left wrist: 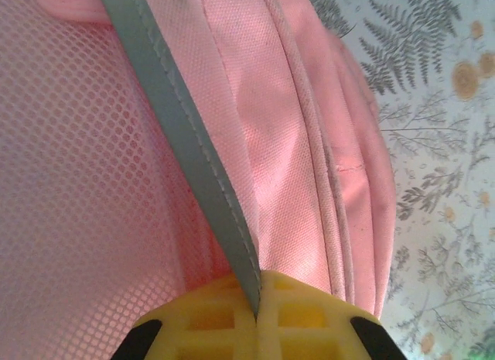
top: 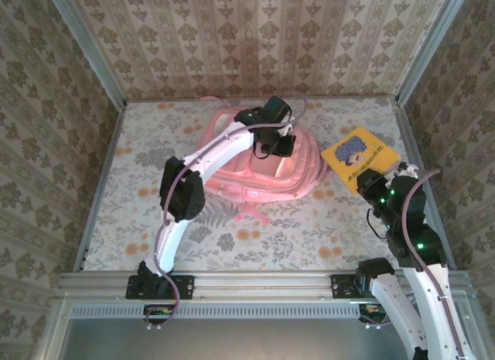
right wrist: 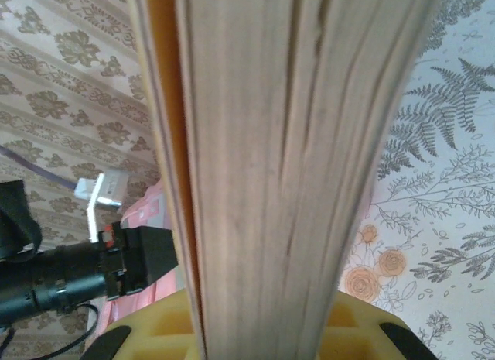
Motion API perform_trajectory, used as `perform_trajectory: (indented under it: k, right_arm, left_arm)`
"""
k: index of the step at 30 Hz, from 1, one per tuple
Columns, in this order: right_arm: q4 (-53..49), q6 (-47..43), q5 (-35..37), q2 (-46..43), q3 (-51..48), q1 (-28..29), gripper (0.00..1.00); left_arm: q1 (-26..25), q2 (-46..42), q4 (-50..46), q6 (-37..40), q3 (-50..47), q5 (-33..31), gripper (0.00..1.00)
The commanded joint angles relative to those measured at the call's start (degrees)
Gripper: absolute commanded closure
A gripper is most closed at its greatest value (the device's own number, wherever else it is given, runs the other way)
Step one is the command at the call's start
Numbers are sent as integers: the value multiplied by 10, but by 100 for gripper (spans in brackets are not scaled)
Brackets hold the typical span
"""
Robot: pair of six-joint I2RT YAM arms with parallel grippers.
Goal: Pack the student bag
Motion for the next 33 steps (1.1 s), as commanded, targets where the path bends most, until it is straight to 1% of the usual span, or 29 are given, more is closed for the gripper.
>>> perform_trajectory:
  k: [1,6,9,11,13,18,20,22,24,26,28,30,33]
  right_arm:
    - [1,-15,34,1,42,5,100]
    - [-41,-14,105,4,62,5,100]
    - [-53,-15,133,5,66,7,100]
    - [-51,-13,133,4,60,7,100]
    - [-36,-19,116,4,47,7,100]
    - [48,-52,2,2,-7,6,100]
    - [86,-70,-65,4,-34,6,100]
    - [105,-76,-118,8,-53,5,100]
    - [128,-63,-172,16,-75,3,100]
    - [168,-52,-249,30,-97,2,100]
    - [209,-37,-303,35,-121,2,100]
    - [234,-27,-324,34,-139,1,100]
    - [238,-28,-329,33,-146,1,100]
  left_arm:
    - [24,-90,-19,16,10,11,100]
    - [54,-159,-16,15,-15,35,100]
    - [76,-202,-2,10,-44,48,100]
    - [91,-227,11,6,-63,62,100]
    - [103,-244,20,4,-73,80,100]
    - [130,-258,27,5,-81,142,100]
    - [136,-263,39,3,-93,166,100]
    - [139,-270,48,3,-106,178,100]
    - [143,-276,58,3,-120,192,100]
    - [147,-283,66,0,-130,207,100]
    - [151,-290,76,-2,-142,223,100]
    - [156,-297,86,-6,-152,238,100]
    - [163,-305,104,-15,-165,261,100]
